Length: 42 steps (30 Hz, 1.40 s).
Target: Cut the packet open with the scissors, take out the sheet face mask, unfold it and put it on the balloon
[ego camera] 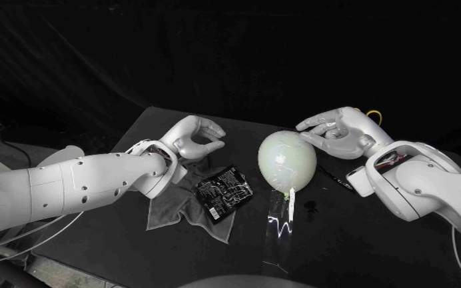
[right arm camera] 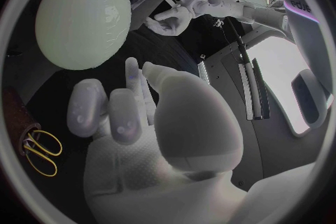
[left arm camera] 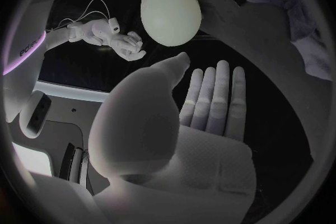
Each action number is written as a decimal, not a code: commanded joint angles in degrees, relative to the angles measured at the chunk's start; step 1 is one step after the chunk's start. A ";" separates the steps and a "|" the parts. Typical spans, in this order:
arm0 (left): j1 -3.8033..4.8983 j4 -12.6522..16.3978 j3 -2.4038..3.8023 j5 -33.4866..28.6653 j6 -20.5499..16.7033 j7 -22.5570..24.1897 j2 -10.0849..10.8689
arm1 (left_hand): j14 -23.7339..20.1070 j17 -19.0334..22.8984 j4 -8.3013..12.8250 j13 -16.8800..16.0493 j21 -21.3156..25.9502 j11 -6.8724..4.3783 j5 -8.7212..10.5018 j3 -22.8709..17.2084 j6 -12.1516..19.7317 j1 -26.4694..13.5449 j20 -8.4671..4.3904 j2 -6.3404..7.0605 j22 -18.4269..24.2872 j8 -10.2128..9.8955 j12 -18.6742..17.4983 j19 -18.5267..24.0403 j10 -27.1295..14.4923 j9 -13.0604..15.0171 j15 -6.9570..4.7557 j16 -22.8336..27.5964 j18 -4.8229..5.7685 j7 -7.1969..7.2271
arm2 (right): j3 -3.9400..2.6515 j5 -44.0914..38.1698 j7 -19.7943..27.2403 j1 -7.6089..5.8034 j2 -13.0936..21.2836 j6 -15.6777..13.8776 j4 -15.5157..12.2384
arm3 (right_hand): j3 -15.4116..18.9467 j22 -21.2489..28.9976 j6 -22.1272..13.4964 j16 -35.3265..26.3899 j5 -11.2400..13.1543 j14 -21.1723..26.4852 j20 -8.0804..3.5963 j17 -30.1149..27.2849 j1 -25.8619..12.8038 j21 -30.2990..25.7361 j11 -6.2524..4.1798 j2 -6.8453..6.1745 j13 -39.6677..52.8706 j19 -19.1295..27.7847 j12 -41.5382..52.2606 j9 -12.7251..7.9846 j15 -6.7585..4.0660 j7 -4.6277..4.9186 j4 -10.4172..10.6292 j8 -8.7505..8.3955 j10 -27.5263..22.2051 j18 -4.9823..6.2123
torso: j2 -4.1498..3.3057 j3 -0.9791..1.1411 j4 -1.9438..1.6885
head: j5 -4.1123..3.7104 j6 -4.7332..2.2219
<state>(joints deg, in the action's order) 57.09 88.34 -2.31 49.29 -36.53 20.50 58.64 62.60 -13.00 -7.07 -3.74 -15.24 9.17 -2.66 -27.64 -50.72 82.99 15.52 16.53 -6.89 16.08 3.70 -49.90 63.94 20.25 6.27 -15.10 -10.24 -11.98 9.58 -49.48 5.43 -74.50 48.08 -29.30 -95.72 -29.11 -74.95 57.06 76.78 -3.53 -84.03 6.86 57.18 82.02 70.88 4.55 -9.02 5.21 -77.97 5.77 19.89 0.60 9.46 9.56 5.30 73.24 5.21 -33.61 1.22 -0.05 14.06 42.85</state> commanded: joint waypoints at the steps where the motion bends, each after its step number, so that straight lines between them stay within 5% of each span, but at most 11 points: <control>1: 0.10 1.39 -0.25 8.51 4.59 -11.01 0.69 | 1.62 -1.84 0.03 -0.21 -1.06 -0.57 -0.06 6.25 0.70 -1.66 -0.66 -0.16 -0.31 -0.91 0.59 -1.85 0.44 -0.52 -0.57 -2.82 -0.35 -0.09 | -0.01 -1.22 -0.51 -0.04 0.36 0.92 -0.55 | -0.04 -3.39 0.05 0.16 0.17 -0.05 -0.49 -0.15 -0.81 0.17 0.09 0.02 0.07 0.00 0.12 0.06 -0.43 -0.05 -0.20 0.28 0.48 -0.56 | 0.03 0.08 -0.01 | 0.25 0.72; 6: 0.06 3.68 -1.01 14.84 7.71 -19.46 2.21 | 5.12 -9.90 -2.92 -1.19 -5.37 -2.68 -0.43 23.59 -0.37 0.35 -3.49 -3.13 -2.05 0.52 3.22 -7.82 2.15 0.06 -2.03 -15.14 -0.01 0.14 | -0.01 -2.00 -0.71 -0.03 0.93 0.85 -1.03 | -0.01 -3.36 -0.01 0.13 0.17 -0.02 -0.50 -0.24 -0.95 0.10 0.10 -0.09 0.10 0.05 0.08 0.06 -0.42 -0.04 -0.23 0.25 0.47 -0.55 | -0.01 0.10 -0.08 | 0.46 1.38; 10: -0.20 5.11 -1.76 20.43 10.75 -24.99 2.48 | 1.07 -21.07 -9.70 -2.51 -10.63 -1.47 -0.30 35.59 2.79 4.67 -5.78 -5.18 -4.83 3.71 6.24 -10.60 -0.30 1.82 -2.40 -31.23 -0.03 0.69 | -0.01 -2.70 -0.84 0.01 1.25 0.82 -1.17 | 0.05 -3.22 -0.18 -0.01 0.18 0.07 -0.52 -0.57 -1.26 -0.18 0.13 -0.36 0.15 0.25 -0.04 0.07 -0.40 0.01 -0.29 0.17 0.41 -0.49 | -0.05 -0.02 -0.10 | 0.60 1.84; 17: -0.83 6.14 -2.36 25.88 11.01 -28.13 1.18 | -5.35 -25.37 -10.04 -3.81 -14.03 -0.91 -0.16 37.13 6.62 2.15 -5.78 -4.04 -7.03 6.78 9.13 -8.77 -3.60 3.31 -1.65 -37.77 0.40 0.11 | -0.01 -3.44 -1.00 0.03 1.61 0.78 -1.48 | 0.07 -3.10 -0.23 -0.08 0.18 0.11 -0.52 -0.74 -1.35 -0.40 0.15 -0.44 0.16 0.39 -0.08 0.07 -0.39 0.02 -0.30 0.14 0.39 -0.44 | -0.16 -0.11 0.04 | 0.33 2.26; 23: -1.81 7.34 -3.09 29.43 7.92 -28.66 0.29 | -26.63 -19.08 -9.91 -3.15 -3.60 2.11 -0.33 38.82 11.72 1.88 -1.07 -1.01 -2.29 8.20 8.48 9.12 -11.52 3.78 3.11 -24.17 5.30 -2.20 | -0.01 -3.71 -1.07 0.03 1.85 0.68 -1.61 | 0.11 -2.86 -0.38 -0.35 0.19 0.27 -0.51 -1.35 -1.59 -0.83 0.20 -0.63 0.20 0.69 -0.19 0.07 -0.36 0.07 -0.34 0.07 0.31 -0.34 | -0.13 0.08 -0.09 | 0.18 2.86; 24: -2.03 7.41 -3.15 29.79 7.38 -28.54 0.21 | -32.04 -15.91 -9.84 -2.69 5.24 3.25 -0.22 39.54 12.80 1.99 0.89 -0.26 1.97 8.74 8.16 25.39 -13.55 3.76 4.85 -18.59 6.49 -3.07 | -0.01 -3.73 -1.06 0.03 1.86 0.67 -1.60 | 0.11 -2.86 -0.38 -0.35 0.19 0.27 -0.51 -1.35 -1.59 -0.83 0.20 -0.63 0.20 0.69 -0.19 0.07 -0.36 0.07 -0.34 0.07 0.31 -0.34 | -0.12 0.09 -0.09 | 0.18 2.94; 27: -2.65 7.37 -3.31 30.58 6.14 -28.15 -0.08 | -35.93 -12.78 -10.12 -1.96 10.39 3.70 -0.35 39.79 14.45 2.96 1.44 0.46 4.54 8.92 7.42 36.58 -16.06 3.45 5.97 -13.58 7.01 -3.06 | -0.01 -3.82 -1.04 0.03 1.91 0.63 -1.60 | 0.12 -2.79 -0.44 -0.49 0.19 0.35 -0.51 -1.67 -1.68 -0.97 0.22 -0.69 0.21 0.78 -0.24 0.06 -0.35 0.09 -0.35 0.03 0.26 -0.31 | -0.06 0.08 0.00 | 0.35 3.17; 30: -3.31 7.24 -3.55 31.22 5.35 -27.75 -0.44 | -43.63 -6.13 -9.94 -1.10 10.99 2.94 -0.37 40.11 15.62 3.87 1.52 0.72 4.86 8.57 6.05 37.68 -18.86 2.98 6.11 -5.09 7.07 -2.08 | -0.01 -3.99 -1.05 0.04 2.07 0.62 -1.68 | 0.11 -2.69 -0.49 -0.60 0.19 0.42 -0.50 -1.91 -1.74 -1.15 0.23 -0.72 0.21 0.91 -0.28 0.06 -0.33 0.11 -0.36 0.00 0.22 -0.27 | -0.02 -0.01 0.05 | 0.23 3.33; 32: -3.84 7.12 -3.66 31.70 5.26 -27.74 -0.74 | -48.90 -1.48 -10.07 -0.26 11.56 1.63 -0.36 39.86 17.86 4.65 1.58 1.01 5.14 7.21 4.51 38.82 -21.60 2.16 5.90 0.63 7.07 2.55 | -0.01 -4.09 -1.07 0.04 2.19 0.61 -1.73 | 0.11 -2.69 -0.49 -0.60 0.19 0.42 -0.50 -1.91 -1.74 -1.15 0.23 -0.72 0.21 0.91 -0.28 0.06 -0.33 0.11 -0.36 0.00 0.22 -0.27 | -0.02 -0.04 0.01 | 0.14 3.37; 35: -4.71 6.85 -3.77 32.63 5.77 -28.28 -1.30 | -49.83 -0.38 -10.16 0.05 11.86 0.49 -0.37 40.65 21.70 4.98 1.60 1.13 5.26 4.29 3.75 39.46 -22.78 -0.34 5.24 1.95 7.09 1.01 | -0.01 -4.18 -1.07 0.04 2.31 0.59 -1.78 | 0.11 -2.69 -0.49 -0.60 0.19 0.42 -0.50 -1.91 -1.74 -1.15 0.23 -0.72 0.21 0.91 -0.28 0.06 -0.33 0.11 -0.36 0.00 0.22 -0.27 | -0.04 -0.04 -0.05 | 0.12 3.53; 42: -6.68 6.09 -3.87 34.29 6.43 -29.31 -2.41 | -51.96 1.89 -10.17 0.81 12.54 2.05 -0.33 40.84 24.44 5.08 1.60 1.32 5.48 1.89 1.13 40.92 -31.69 -2.31 4.74 4.65 7.08 -1.29 | 0.00 -4.25 -1.03 0.04 2.52 0.58 -1.86 | 0.10 -2.66 -0.55 -0.72 0.19 0.49 -0.49 -2.14 -1.83 -1.22 0.26 -0.75 0.22 0.96 -0.34 0.06 -0.32 0.13 -0.37 -0.03 0.17 -0.26 | -0.12 -0.04 -0.08 | 0.00 3.68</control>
<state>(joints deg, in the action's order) 50.64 94.58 -6.19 81.25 -29.88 -7.83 56.49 10.94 -11.18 -17.23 -2.92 -3.03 11.22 -2.86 12.88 -26.47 87.52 17.09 17.82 -1.43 18.05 4.83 -9.12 32.54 17.96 11.19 -10.64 -3.47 -9.01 9.59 -52.80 4.31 -74.46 50.57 -29.17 -97.45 -29.10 -74.92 56.92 76.23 -3.53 -83.81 6.26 55.08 80.72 69.88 4.56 -9.87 5.37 -77.34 5.76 19.90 0.41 9.56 9.57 5.30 73.22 5.20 -33.67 1.20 -0.12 14.09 46.44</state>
